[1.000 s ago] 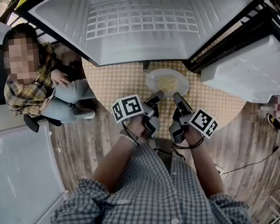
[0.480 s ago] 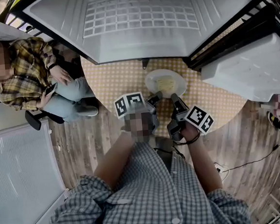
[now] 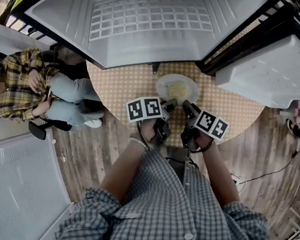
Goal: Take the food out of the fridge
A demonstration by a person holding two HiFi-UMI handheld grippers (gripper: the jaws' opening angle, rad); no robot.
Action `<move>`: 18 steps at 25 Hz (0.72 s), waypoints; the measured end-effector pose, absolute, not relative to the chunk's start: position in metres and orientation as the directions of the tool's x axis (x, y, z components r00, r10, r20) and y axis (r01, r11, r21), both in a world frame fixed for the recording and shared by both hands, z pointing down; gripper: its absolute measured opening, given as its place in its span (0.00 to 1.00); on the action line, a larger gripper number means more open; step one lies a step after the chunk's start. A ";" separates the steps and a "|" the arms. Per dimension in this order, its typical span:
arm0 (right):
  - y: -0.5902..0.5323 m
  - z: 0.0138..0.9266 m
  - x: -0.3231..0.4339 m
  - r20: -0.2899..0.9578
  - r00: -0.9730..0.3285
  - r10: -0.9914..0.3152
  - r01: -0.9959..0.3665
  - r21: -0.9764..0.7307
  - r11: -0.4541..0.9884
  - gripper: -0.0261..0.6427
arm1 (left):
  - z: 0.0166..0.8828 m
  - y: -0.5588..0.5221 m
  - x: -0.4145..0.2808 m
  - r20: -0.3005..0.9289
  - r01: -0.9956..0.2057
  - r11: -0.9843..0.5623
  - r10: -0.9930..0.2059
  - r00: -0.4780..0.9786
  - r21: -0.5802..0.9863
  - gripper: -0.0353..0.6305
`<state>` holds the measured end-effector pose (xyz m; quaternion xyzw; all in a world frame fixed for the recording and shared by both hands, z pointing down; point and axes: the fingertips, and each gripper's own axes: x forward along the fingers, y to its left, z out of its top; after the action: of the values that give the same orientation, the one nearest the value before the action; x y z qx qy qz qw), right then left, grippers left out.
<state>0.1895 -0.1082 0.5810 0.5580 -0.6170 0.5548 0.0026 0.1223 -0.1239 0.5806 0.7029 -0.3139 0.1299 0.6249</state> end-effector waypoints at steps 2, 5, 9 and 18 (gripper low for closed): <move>-0.107 0.580 0.192 0.632 -0.377 -0.677 -0.712 -0.666 -0.225 0.18 | 0.578 -0.122 0.123 0.589 -0.619 -0.053 -0.253 0.767 0.784 0.31; -0.103 0.580 0.197 0.639 -0.372 -0.673 -0.724 -0.653 -0.220 0.18 | 0.577 -0.119 0.121 0.612 -0.641 -0.093 -0.224 0.759 0.761 0.34; -0.100 0.576 0.203 0.644 -0.366 -0.672 -0.755 -0.627 -0.190 0.18 | 0.574 -0.113 0.112 0.643 -0.671 -0.151 -0.197 0.740 0.726 0.38; -0.110 0.528 0.199 0.619 -0.308 -0.723 -0.921 -0.385 0.062 0.16 | 0.536 -0.133 0.070 0.621 -0.721 -0.253 -0.375 0.688 0.645 0.09</move>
<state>0.1986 -0.1100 0.5280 0.5733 -0.7168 0.3743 0.1321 0.0698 -0.1332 0.5364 0.7722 -0.3549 0.1736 0.4977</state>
